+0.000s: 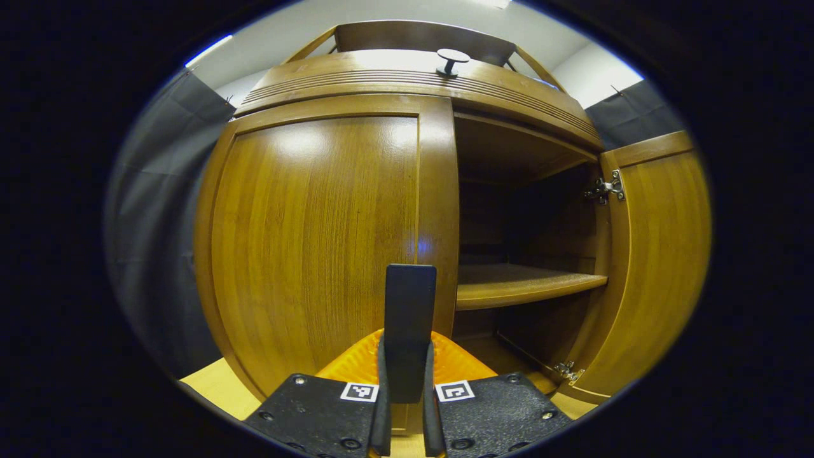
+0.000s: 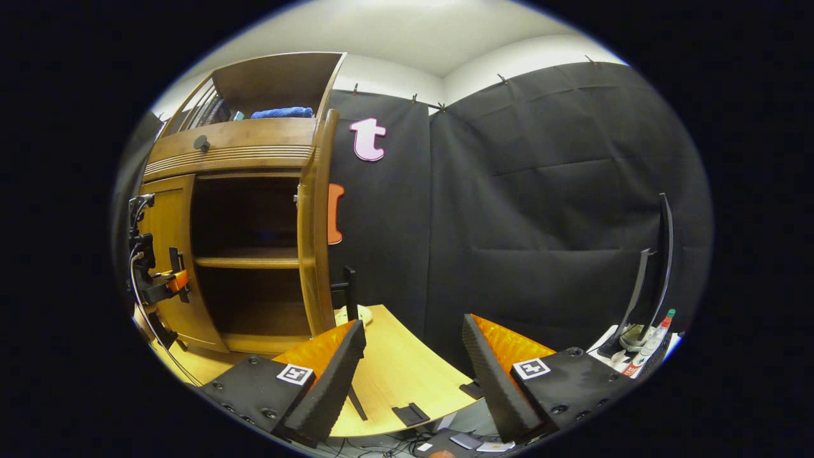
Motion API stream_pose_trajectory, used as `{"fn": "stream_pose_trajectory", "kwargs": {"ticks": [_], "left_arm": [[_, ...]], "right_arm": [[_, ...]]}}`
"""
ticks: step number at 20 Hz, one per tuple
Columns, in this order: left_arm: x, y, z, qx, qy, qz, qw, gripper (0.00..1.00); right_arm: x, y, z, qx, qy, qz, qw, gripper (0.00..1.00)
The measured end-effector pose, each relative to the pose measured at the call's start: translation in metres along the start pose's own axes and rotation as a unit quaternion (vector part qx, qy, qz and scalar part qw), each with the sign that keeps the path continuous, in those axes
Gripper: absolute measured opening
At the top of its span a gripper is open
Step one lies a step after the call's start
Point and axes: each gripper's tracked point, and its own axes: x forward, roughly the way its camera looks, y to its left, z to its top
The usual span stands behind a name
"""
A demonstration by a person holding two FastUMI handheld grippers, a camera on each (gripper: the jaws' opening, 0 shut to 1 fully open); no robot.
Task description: Open the right door of the double-door shoe cabinet with the right hand, and open the left door with the left hand.
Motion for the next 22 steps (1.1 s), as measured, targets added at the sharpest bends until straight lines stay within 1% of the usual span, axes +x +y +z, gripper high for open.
{"fn": "stream_pose_trajectory", "kwargs": {"ticks": [5, 6, 11, 17, 18, 21, 22], "left_arm": [[-0.024, 0.004, 0.002, -0.005, 0.003, -0.021, 1.000, 0.17], [-0.029, 0.005, 0.003, -0.006, 0.003, -0.022, 1.000, 0.17], [-0.054, 0.010, 0.006, -0.012, 0.007, -0.035, 0.999, 0.14], [-0.090, 0.028, 0.007, -0.023, 0.007, -0.034, 0.999, 0.15], [-0.096, 0.031, 0.008, -0.022, 0.007, -0.032, 0.999, 0.15], [-0.114, 0.042, 0.009, -0.021, 0.005, -0.029, 0.999, 0.15], [-0.120, 0.048, 0.010, -0.023, 0.006, -0.030, 0.999, 0.15]], "right_arm": [[-0.010, -0.003, 0.001, 0.008, -0.001, -0.004, 1.000, 0.99], [-0.012, -0.002, 0.001, 0.009, -0.001, -0.004, 1.000, 0.92], [-0.019, 0.009, 0.004, 0.004, -0.006, 0.005, 1.000, 0.92], [-0.023, 0.039, 0.012, -0.005, -0.016, 0.030, 0.999, 0.92], [-0.024, 0.044, 0.014, -0.005, -0.017, 0.033, 0.999, 0.99], [-0.021, 0.068, 0.018, -0.002, -0.023, 0.050, 0.998, 0.98], [-0.019, 0.075, 0.018, 0.000, -0.022, 0.053, 0.998, 0.92]]}}
